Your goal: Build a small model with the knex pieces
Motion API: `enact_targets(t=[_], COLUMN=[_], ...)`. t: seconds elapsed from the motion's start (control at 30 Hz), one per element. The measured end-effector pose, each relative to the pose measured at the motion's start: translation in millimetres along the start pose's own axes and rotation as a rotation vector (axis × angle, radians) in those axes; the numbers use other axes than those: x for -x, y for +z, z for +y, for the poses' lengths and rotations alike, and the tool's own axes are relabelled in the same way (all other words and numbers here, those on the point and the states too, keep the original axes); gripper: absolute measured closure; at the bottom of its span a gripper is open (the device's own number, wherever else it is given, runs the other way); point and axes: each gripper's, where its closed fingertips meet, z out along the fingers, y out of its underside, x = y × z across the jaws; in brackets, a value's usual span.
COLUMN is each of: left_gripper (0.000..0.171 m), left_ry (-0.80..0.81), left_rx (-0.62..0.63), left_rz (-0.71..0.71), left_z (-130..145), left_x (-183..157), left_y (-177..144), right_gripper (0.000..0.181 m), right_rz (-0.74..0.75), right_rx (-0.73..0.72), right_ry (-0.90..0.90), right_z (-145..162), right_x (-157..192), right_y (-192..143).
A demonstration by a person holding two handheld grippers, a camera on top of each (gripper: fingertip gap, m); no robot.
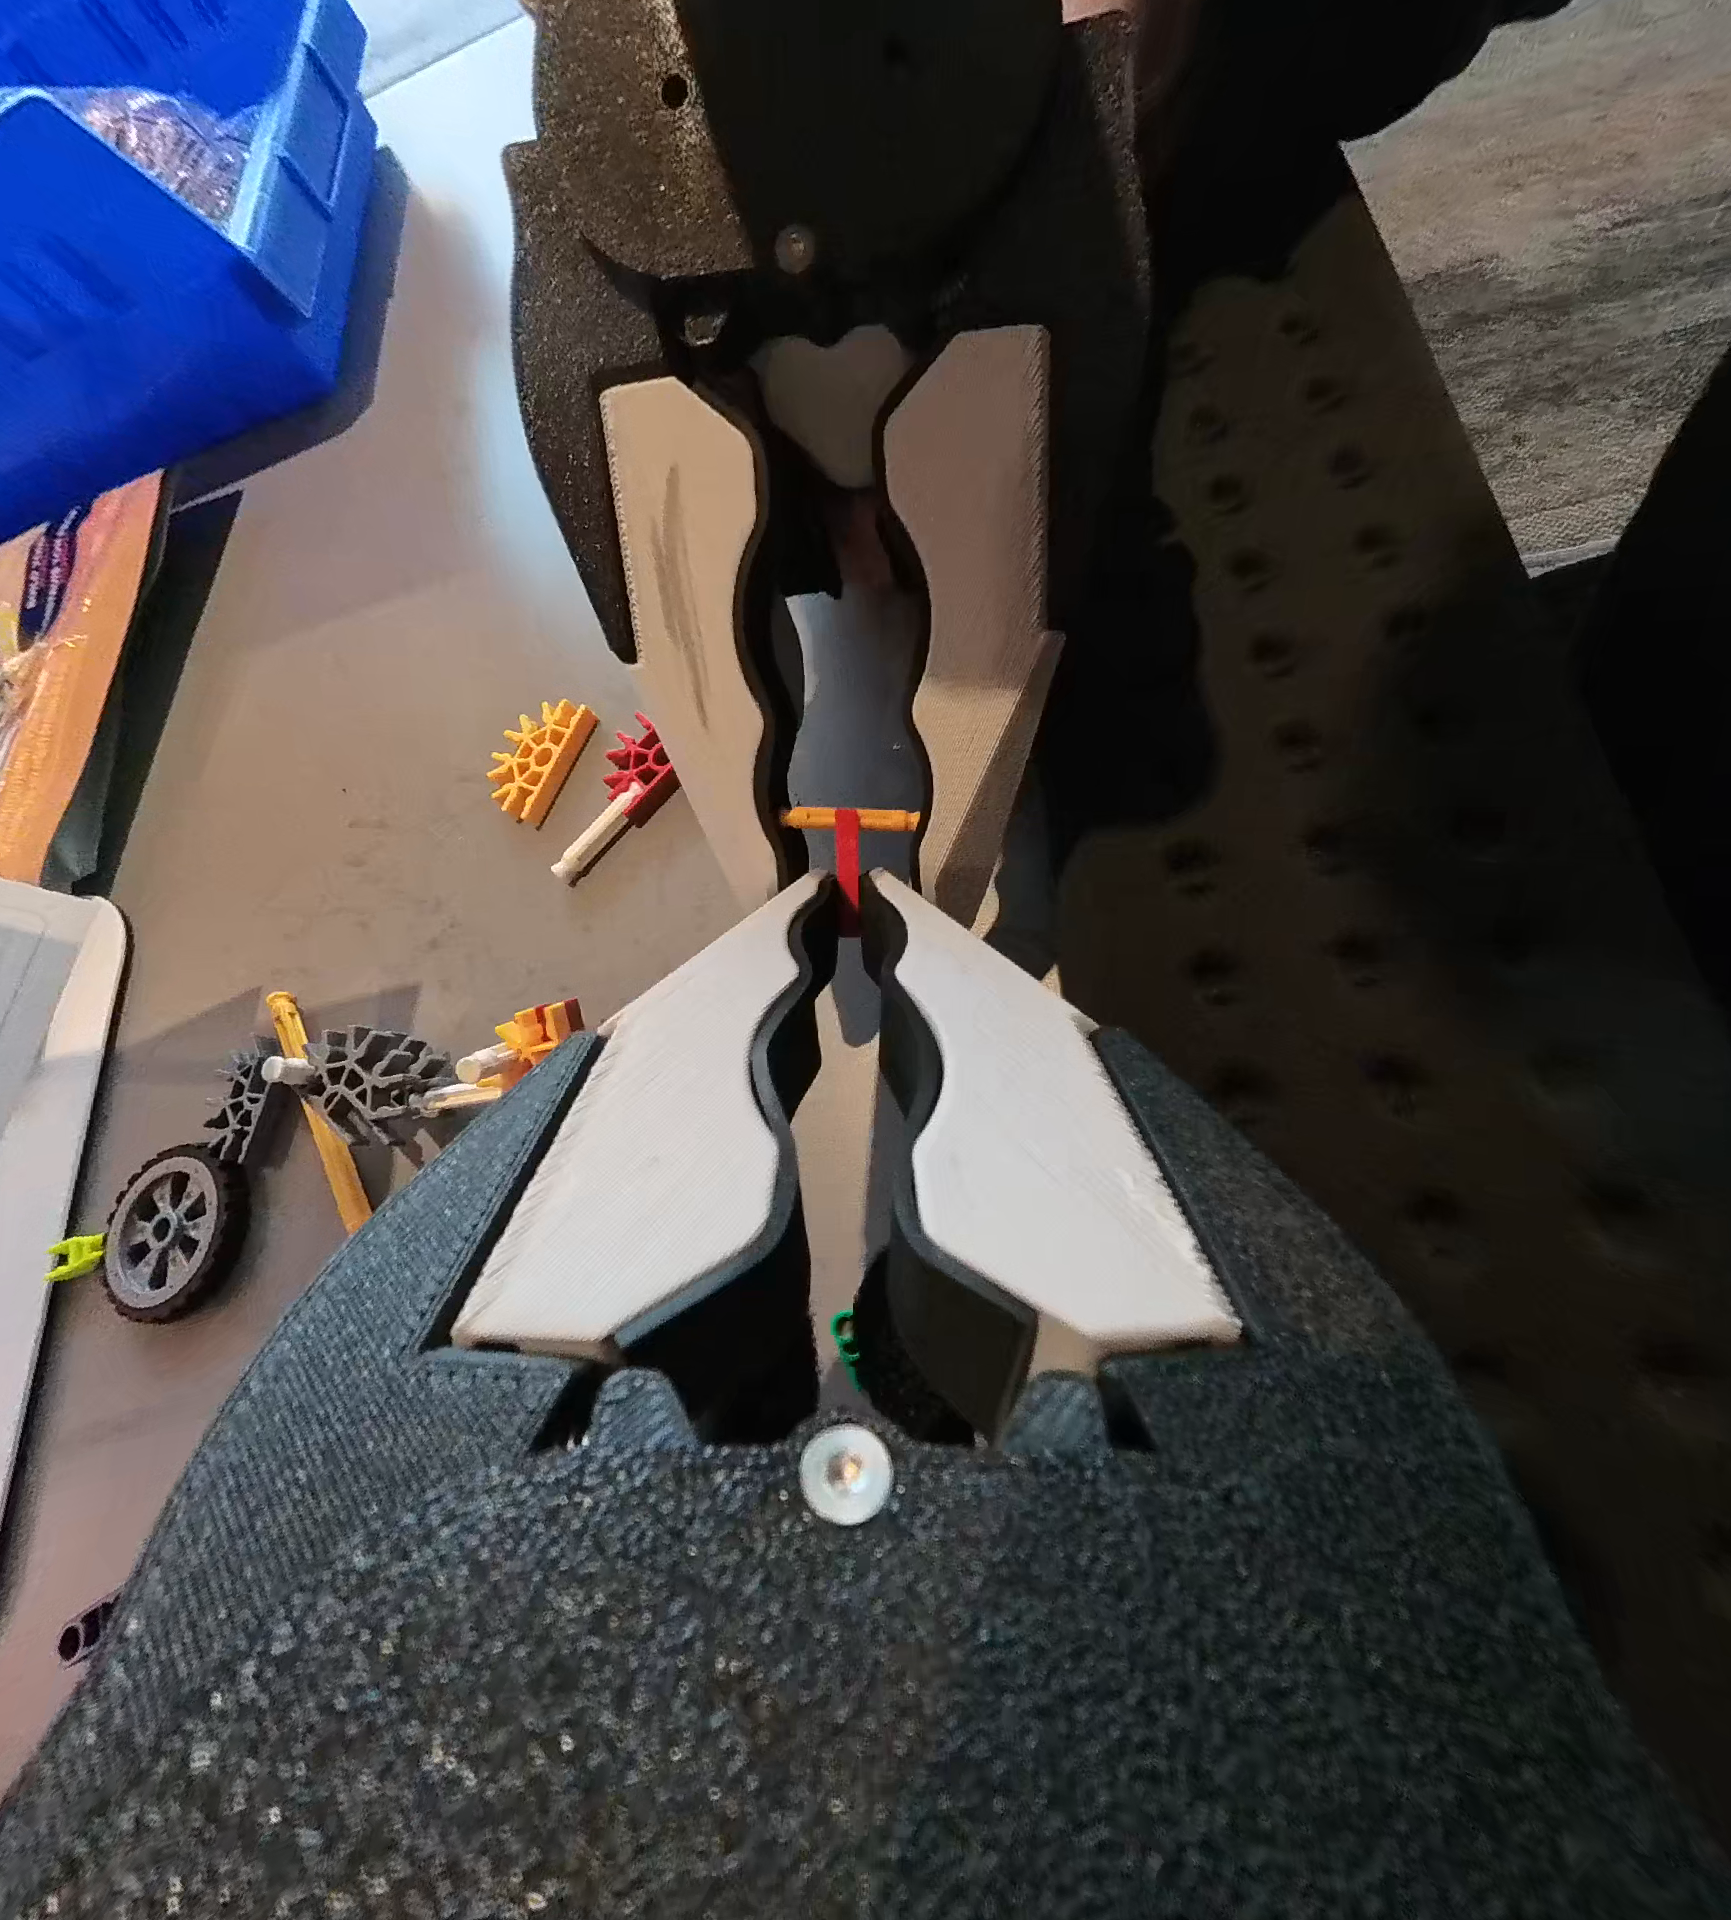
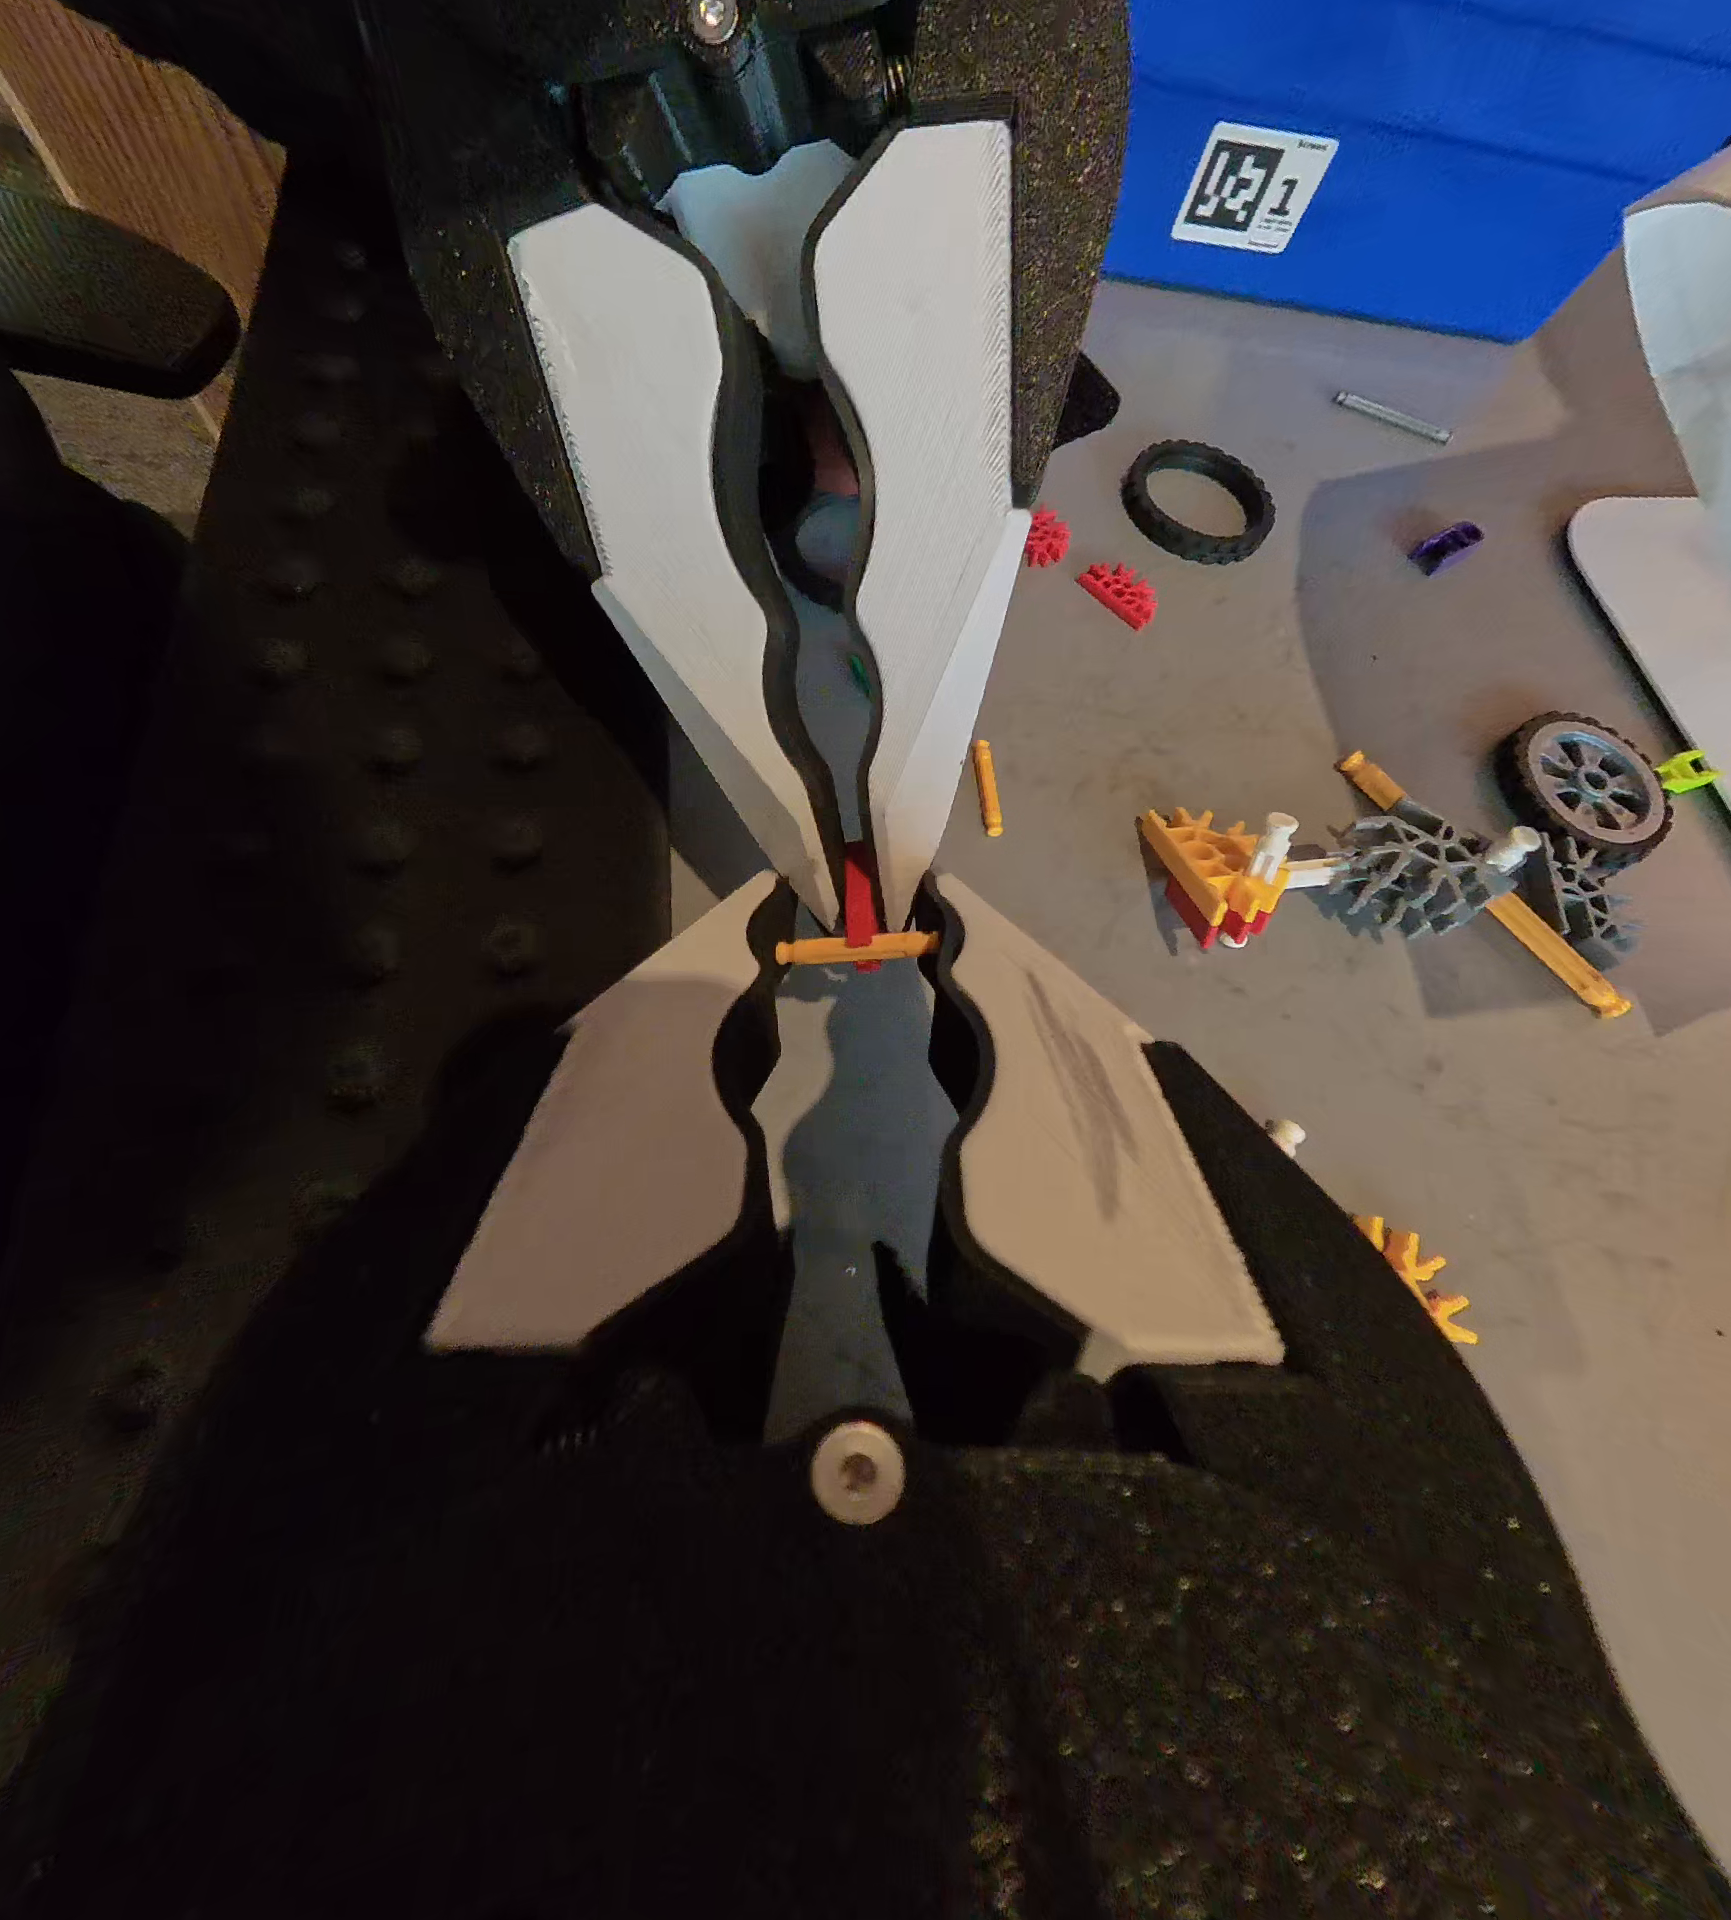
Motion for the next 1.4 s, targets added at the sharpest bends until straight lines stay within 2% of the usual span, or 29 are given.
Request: enact_targets(t=[1.4], left_gripper=[0.171], left_ry=[0.088], left_rx=[0.112], left_rz=[-0.122], left_z=[11.6], left_x=[-0.8], left_y=[11.8], right_gripper=[0.163], right_rz=[0.081], right_rx=[0.117], right_ry=[-0.109], right_z=[16.5], right_x=[-3.3], right_y=[9.4])
